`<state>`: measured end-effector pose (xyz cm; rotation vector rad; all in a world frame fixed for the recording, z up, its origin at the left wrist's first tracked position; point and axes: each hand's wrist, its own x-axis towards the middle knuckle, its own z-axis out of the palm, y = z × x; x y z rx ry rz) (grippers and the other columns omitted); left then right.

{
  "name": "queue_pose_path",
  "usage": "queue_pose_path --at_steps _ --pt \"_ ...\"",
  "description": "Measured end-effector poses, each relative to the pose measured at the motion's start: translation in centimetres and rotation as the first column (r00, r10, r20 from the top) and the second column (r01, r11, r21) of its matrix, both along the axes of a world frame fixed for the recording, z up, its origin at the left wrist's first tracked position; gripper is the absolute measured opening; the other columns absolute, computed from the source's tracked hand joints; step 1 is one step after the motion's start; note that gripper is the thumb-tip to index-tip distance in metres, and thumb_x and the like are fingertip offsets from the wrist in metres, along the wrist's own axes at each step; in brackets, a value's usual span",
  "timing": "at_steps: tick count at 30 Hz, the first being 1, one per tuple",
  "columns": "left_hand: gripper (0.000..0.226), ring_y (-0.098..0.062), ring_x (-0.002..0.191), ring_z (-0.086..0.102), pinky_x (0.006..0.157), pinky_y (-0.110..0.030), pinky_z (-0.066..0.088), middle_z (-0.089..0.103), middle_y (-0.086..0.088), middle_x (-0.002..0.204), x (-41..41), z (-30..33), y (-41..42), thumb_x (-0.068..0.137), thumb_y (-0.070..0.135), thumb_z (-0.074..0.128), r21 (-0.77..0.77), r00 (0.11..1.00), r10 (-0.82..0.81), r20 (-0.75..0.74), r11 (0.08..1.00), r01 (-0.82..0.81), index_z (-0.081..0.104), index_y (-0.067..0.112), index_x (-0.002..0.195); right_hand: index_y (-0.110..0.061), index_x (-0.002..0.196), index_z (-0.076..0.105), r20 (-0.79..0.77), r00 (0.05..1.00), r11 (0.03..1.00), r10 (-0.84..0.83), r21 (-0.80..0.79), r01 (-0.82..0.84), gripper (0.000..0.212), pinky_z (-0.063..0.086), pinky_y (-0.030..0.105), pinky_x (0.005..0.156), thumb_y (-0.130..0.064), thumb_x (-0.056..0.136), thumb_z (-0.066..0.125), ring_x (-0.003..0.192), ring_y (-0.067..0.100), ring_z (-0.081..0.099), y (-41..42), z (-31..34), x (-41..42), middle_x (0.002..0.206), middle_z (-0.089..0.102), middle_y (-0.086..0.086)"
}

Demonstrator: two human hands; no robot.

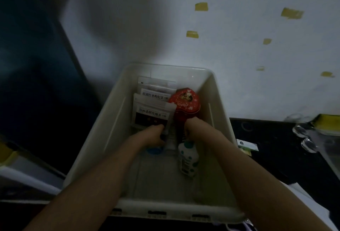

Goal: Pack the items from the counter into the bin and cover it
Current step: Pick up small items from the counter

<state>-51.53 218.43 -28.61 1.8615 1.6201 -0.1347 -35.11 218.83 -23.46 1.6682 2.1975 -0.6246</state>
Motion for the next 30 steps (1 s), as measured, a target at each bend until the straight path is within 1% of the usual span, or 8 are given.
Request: queue_pose_path --at_steps 2,5,8,11,14,21,26,30 --pt "0.056 -0.026 0.122 0.048 0.095 -0.033 0.044 0.044 -0.013 0.139 0.3 -0.2 0.1 0.087 0.022 0.062 0.009 0.999 -0.036 0.001 0.999 0.036 0.038 0.008 0.136 -0.004 0.113 0.058 0.033 0.999 1.000 -0.020 0.000 0.020 0.028 0.051 0.035 0.090 -0.007 0.085 0.062 0.103 0.028 0.059 0.0 -0.2 0.0 0.116 0.059 0.014" --pt "0.057 -0.025 0.126 0.046 0.099 -0.031 0.040 0.043 -0.011 0.141 0.7 -0.1 0.0 0.087 0.020 0.063 0.028 0.996 -0.091 0.004 0.996 0.090 0.038 0.008 0.136 -0.004 0.109 0.059 0.075 0.996 0.999 -0.044 0.010 0.043 0.025 0.048 0.033 0.082 -0.007 0.085 0.062 0.089 0.024 0.055 -0.2 -0.4 0.0 0.113 0.060 0.014" --pt "0.055 -0.025 0.125 0.046 0.100 -0.031 0.040 0.045 -0.011 0.141 0.7 -0.1 -0.2 0.087 0.020 0.062 0.030 0.993 -0.116 -0.010 0.993 0.116 0.041 0.009 0.136 -0.005 0.109 0.060 0.084 0.994 0.997 -0.068 0.032 0.065 0.023 0.050 0.034 0.085 -0.007 0.086 0.061 0.099 0.026 0.060 -0.5 -0.4 0.2 0.113 0.061 0.012" --pt "0.057 -0.025 0.126 0.047 0.099 -0.030 0.040 0.045 -0.010 0.142 0.8 0.0 -0.4 0.087 0.021 0.062 0.012 0.992 -0.125 -0.032 0.992 0.125 0.039 0.010 0.138 -0.004 0.112 0.059 0.106 0.991 0.996 -0.083 0.042 0.079 0.025 0.050 0.034 0.087 -0.008 0.088 0.058 0.105 0.026 0.059 -0.9 -0.1 0.3 0.115 0.059 0.012" --pt "0.055 -0.025 0.125 0.048 0.099 -0.030 0.041 0.047 -0.010 0.140 0.9 0.1 -0.4 0.087 0.022 0.062 -0.007 0.988 -0.151 -0.038 0.989 0.151 0.042 0.010 0.137 -0.004 0.112 0.058 0.131 0.986 0.994 -0.101 0.057 0.094 0.023 0.049 0.033 0.085 -0.007 0.089 0.056 0.105 0.026 0.059 -1.2 0.1 0.3 0.115 0.059 0.012" --pt "0.046 -0.024 0.114 0.057 0.098 -0.039 0.048 0.058 -0.008 0.128 0.8 -0.2 -0.3 0.083 0.023 0.065 -0.058 0.981 -0.188 -0.049 0.981 0.185 0.054 0.011 0.126 -0.004 0.112 0.059 0.198 0.974 0.992 -0.110 0.080 0.096 0.023 0.049 0.035 0.086 -0.006 0.091 0.050 0.107 0.027 0.059 -1.6 -0.1 0.1 0.117 0.059 0.012" --pt "0.045 -0.023 0.113 0.057 0.097 -0.040 0.048 0.058 -0.006 0.127 0.9 -0.3 -0.2 0.084 0.027 0.064 -0.061 0.980 -0.187 -0.065 0.981 0.183 0.054 0.013 0.125 -0.005 0.111 0.059 0.208 0.970 0.990 -0.125 0.087 0.109 0.022 0.049 0.034 0.085 -0.006 0.092 0.050 0.105 0.026 0.059 -1.5 -0.1 -0.1 0.116 0.059 0.012" --pt "0.045 -0.024 0.114 0.057 0.098 -0.041 0.048 0.058 -0.008 0.127 0.9 -0.2 -0.2 0.084 0.024 0.064 -0.084 0.978 -0.198 -0.070 0.978 0.192 0.054 0.011 0.126 -0.007 0.113 0.058 0.242 0.962 0.989 -0.125 0.104 0.102 0.023 0.049 0.034 0.085 -0.008 0.092 0.050 0.105 0.025 0.060 -1.5 0.0 -0.2 0.116 0.059 0.010"
